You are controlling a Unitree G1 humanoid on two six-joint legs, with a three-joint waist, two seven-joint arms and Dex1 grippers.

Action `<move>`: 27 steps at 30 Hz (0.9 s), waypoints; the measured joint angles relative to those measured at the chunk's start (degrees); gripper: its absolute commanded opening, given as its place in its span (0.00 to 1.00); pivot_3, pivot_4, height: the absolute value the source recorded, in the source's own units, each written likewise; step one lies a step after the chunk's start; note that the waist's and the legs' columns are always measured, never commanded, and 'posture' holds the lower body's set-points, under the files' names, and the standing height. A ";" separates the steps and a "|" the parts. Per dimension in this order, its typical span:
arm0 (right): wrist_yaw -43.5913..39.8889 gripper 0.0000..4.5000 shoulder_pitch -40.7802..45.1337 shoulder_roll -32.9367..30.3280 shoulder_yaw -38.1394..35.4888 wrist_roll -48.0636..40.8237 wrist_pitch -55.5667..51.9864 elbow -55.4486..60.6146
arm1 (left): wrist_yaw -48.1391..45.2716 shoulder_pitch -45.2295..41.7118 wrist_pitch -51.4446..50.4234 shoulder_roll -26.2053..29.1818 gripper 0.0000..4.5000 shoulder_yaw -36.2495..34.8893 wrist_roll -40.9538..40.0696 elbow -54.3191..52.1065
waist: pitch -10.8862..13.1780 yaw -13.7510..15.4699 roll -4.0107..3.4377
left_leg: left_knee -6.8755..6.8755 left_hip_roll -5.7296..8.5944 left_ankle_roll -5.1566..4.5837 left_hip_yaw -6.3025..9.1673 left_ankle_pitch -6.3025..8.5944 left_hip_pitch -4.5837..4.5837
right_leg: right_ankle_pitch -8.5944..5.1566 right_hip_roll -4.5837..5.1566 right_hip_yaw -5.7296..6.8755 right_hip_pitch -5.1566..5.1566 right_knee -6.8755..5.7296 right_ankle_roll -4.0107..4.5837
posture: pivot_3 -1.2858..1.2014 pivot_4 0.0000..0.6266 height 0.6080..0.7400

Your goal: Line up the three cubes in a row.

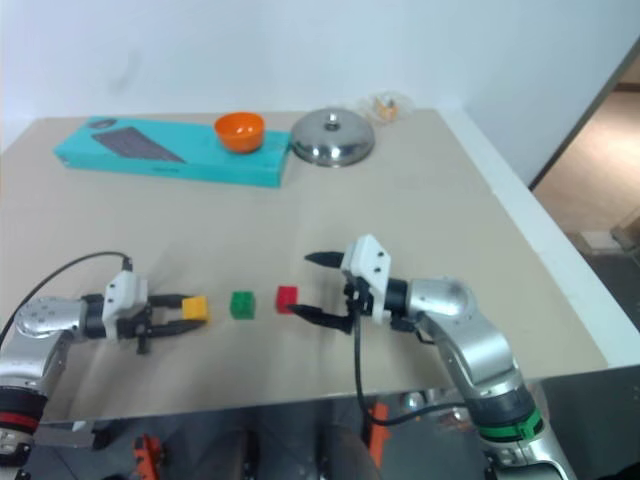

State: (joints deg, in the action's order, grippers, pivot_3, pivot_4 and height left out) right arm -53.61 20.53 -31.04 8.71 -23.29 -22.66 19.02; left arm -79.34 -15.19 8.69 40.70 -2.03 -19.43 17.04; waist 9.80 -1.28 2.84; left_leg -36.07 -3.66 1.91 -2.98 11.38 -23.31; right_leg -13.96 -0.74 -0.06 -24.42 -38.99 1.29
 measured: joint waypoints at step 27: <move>-1.19 1.00 -2.09 -1.34 -0.16 -0.17 -0.18 1.39 | 4.35 10.76 -24.19 10.05 0.99 -11.38 -12.69 -24.60 | 0.02 0.06 -0.01 | 0.07 -0.11 0.00 0.05 0.00 0.05 | -0.02 -0.03 0.04 -0.01 -0.01 0.02 | 0.52 0.24 1.00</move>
State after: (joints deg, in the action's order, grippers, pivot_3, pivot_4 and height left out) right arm -54.79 18.44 -32.38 8.55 -23.47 -22.84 20.41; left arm -75.00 -4.43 -15.50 50.75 -13.40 -32.12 -7.56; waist 9.82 -1.22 2.83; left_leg -36.00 -3.77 1.91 -2.93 11.38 -23.26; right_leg -13.98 -0.76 -0.02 -24.43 -39.00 1.31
